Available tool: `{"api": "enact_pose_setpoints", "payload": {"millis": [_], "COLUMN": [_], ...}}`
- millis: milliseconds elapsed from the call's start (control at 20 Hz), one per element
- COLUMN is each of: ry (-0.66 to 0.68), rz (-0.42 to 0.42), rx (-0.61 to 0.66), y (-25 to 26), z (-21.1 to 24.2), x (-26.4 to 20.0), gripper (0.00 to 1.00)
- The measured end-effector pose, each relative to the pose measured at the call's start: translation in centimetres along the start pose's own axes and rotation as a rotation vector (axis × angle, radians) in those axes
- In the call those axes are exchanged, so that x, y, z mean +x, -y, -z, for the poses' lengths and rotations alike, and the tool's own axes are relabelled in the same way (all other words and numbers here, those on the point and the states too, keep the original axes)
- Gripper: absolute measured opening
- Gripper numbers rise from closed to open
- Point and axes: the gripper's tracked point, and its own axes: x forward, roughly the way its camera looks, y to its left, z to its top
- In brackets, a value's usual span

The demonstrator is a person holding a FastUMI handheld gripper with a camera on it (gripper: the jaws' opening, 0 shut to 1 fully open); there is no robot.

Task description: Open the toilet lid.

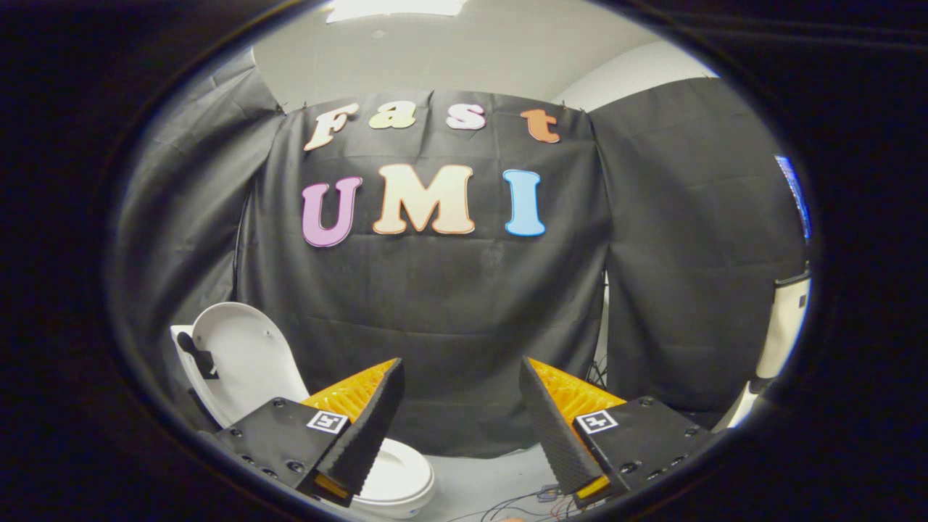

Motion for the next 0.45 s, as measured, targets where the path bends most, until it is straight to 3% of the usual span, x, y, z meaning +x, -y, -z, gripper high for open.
{"api": "enact_pose_setpoints", "payload": {"millis": [450], "ry": [0.001], "rz": [0.000], "rx": [0.011], "y": [0.24], "z": [0.13], "x": [-0.01], "gripper": [0.98]}}
